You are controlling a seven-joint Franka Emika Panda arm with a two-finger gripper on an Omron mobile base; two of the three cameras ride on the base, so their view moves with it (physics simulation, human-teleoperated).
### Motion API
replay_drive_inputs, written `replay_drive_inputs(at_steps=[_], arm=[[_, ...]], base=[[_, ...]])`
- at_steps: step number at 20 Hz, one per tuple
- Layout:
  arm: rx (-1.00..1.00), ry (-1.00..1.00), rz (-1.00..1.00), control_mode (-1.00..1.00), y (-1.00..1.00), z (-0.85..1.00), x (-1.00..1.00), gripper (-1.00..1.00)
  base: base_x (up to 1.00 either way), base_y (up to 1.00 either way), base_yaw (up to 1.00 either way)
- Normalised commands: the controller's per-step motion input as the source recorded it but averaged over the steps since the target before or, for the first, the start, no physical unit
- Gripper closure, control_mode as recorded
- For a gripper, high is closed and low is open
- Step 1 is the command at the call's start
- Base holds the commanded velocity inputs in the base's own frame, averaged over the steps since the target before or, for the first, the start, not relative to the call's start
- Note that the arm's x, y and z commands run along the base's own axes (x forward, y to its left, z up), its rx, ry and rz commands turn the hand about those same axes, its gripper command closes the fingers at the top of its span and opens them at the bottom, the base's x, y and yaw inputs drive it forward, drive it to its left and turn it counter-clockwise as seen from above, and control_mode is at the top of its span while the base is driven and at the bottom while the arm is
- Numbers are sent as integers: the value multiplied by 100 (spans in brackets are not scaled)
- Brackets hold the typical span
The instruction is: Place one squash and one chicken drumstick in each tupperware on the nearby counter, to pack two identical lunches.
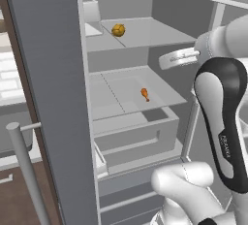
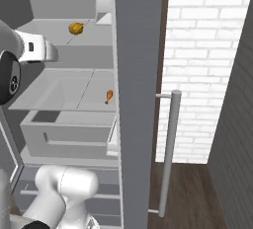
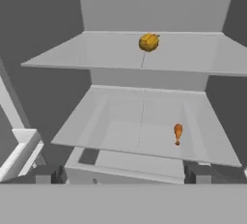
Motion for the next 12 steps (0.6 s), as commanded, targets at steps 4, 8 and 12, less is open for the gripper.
replay_drive_inputs(at_steps=[4,8,12], arm=[[9,0,0,-100,3,3,62,-100],[23,5,-3,-100,0,19,63,-100],[15,0,-7,-100,0,0,66,-100]], base=[[0,0,0],[0,0,0],[0,0,0]])
